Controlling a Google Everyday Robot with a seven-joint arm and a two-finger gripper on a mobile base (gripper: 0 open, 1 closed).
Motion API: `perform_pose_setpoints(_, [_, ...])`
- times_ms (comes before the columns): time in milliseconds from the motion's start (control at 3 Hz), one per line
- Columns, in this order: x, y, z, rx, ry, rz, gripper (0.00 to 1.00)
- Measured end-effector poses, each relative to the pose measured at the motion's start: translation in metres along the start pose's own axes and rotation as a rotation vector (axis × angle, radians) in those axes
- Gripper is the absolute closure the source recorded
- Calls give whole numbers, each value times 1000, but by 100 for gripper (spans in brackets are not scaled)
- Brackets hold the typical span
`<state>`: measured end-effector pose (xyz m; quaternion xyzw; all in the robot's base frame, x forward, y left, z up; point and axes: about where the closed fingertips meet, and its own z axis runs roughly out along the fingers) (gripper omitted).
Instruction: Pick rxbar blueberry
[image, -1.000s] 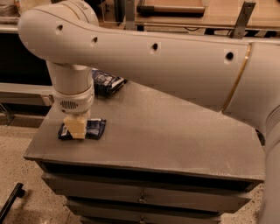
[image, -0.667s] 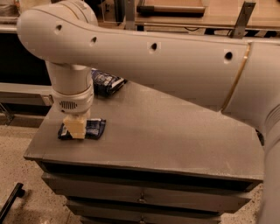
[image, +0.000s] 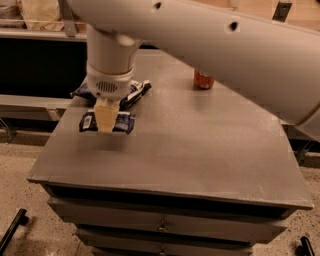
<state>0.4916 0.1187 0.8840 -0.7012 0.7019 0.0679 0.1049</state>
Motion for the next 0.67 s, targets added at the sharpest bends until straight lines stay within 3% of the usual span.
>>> perform_pose_setpoints(333, [8,-15,-35,34,-50,-28,100])
perform_pose_setpoints(667, [8,-15,-35,34,-50,-28,100])
